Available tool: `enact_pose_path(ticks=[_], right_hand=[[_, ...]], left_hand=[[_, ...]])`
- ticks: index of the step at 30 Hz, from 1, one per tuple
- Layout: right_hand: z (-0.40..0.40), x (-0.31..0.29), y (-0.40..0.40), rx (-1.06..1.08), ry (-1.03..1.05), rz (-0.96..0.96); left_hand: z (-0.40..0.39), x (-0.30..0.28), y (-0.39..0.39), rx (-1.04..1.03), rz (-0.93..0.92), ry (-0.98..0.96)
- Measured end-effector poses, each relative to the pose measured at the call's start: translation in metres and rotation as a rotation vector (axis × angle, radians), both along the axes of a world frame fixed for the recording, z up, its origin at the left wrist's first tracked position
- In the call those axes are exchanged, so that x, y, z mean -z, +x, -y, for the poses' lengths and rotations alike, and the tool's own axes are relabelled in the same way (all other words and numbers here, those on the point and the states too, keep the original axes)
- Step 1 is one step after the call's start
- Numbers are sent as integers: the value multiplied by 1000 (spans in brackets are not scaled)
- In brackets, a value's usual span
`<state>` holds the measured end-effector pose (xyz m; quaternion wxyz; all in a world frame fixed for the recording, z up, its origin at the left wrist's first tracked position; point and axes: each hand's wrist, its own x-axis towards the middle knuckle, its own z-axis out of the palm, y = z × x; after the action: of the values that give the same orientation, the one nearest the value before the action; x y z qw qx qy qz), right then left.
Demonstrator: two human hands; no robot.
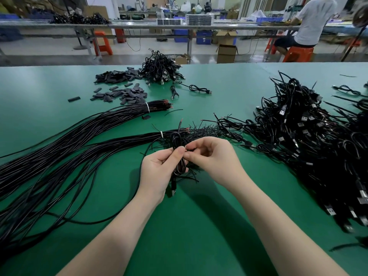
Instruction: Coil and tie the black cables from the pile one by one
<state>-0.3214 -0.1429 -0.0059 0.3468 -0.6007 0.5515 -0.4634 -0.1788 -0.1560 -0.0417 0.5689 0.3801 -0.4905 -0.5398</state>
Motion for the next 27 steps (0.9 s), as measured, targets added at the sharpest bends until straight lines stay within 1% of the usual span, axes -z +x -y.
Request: enact_pose_path(ticks=[2, 4, 7, 10, 12, 17, 18, 19, 21, 23, 25, 27], right_hand=[[0, -1, -3, -14, 16, -5], [-1, -1, -5, -26, -22, -35], [-2, 0, -5, -16, -122, -103], [-2, 2, -2, 13, -255, -223], [-1, 2, -1, 26, -303, -271], [-1, -1, 1, 16, -175, -248], [-1, -3, 1, -14, -160, -225], [0, -4, -1, -60, -139, -161], [-1, -6, -4, -164, -74, 77], [-3, -4, -4, -224, 16, 324], [-3, -3, -1, -240, 87, 471], [-2, -2, -1, -221, 119, 522]], left_hand=[[0, 1, 0, 6, 15, -5], [0, 1, -1, 16, 8, 0], [0, -1, -1, 15, -16, 36], [0, -3, -2, 14, -43, 72], [0, -3, -2, 8, -53, 91], [-1, -3, -2, 3, -73, 117], [-1, -4, -3, 14, -102, 138], [-2, -5, -4, 39, -146, 171], [-4, -8, -6, 124, -278, 256], [-5, -9, -7, 186, -386, 323], [-6, -9, -6, 209, -414, 349], [-5, -8, -6, 205, -398, 333]])
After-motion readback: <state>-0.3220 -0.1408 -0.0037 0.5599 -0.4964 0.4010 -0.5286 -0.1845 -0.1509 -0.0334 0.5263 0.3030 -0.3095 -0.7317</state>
